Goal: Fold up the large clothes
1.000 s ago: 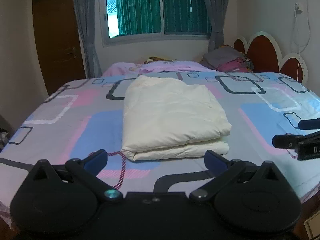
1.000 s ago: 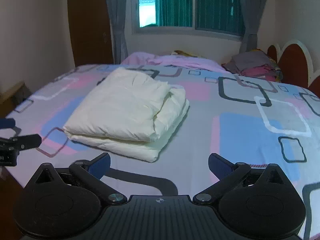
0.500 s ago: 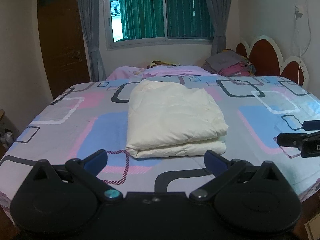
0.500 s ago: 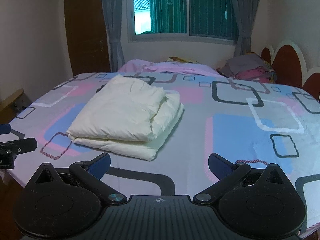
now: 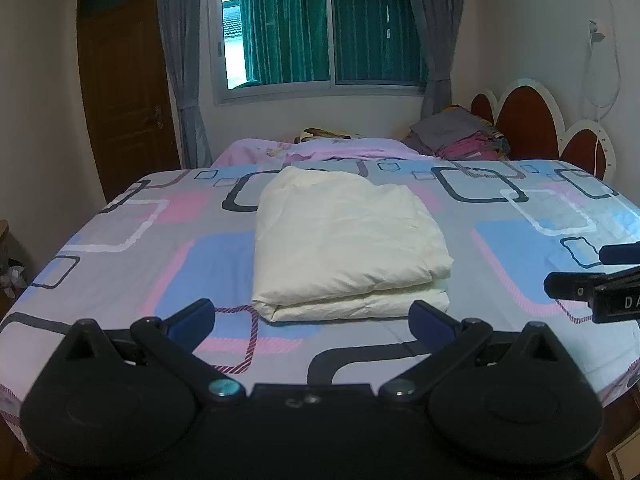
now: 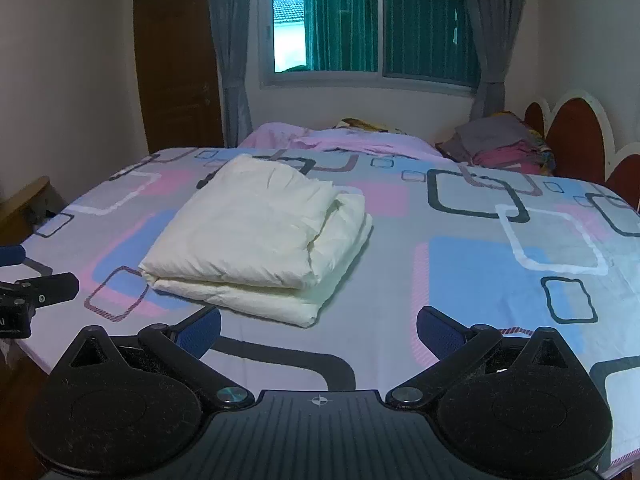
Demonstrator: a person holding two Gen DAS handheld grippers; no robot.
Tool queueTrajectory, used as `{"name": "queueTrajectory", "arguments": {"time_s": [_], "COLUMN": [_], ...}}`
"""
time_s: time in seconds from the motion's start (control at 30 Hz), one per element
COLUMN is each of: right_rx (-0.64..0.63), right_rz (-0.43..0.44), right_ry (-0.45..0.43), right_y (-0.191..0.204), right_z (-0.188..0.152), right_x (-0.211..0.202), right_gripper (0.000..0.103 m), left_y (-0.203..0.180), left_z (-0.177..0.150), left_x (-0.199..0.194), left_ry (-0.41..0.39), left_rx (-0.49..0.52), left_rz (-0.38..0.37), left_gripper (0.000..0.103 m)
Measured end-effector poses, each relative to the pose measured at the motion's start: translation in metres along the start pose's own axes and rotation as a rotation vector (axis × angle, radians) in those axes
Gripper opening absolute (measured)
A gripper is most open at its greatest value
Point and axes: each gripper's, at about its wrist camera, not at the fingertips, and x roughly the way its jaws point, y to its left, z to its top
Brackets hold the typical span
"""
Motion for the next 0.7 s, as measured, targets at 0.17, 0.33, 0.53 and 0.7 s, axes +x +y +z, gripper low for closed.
{"name": "queueTrajectory", "arguments": {"time_s": [0.17,0.33,0.53,0.7], "right_rx": [-0.001,0.001,-0.005,-0.005], "right_rz": [0.0,-0.001,-0.004,-0.003], "right_ry": [-0.001,-0.006,-0.003,-0.005], "right_y": [0.0,-0.0037,-0.0062,-0.0062], "right_z": [0.0001,0.0003,-0.0006,-0.0006], "right_x": [0.0001,-0.0004,-0.0019,-0.002], "right_gripper": [0.103,0.103,0.103,0.103], "left_y": [0.0014,0.0004,-0.0026,-0.0068], "left_z": [0.0003,0.0006,0.0012,0.0016], "left_x": [0.0009,0.0005,0.0016,0.001], "left_ry": [0.0,-0.004,-0.006,-0.006], "left_rx": [0.0,0.004,0.002,0.002], "left_rz": [0.0,-0.004,-0.009,-0.01], "left_gripper": [0.103,0.103,0.103,0.103]}}
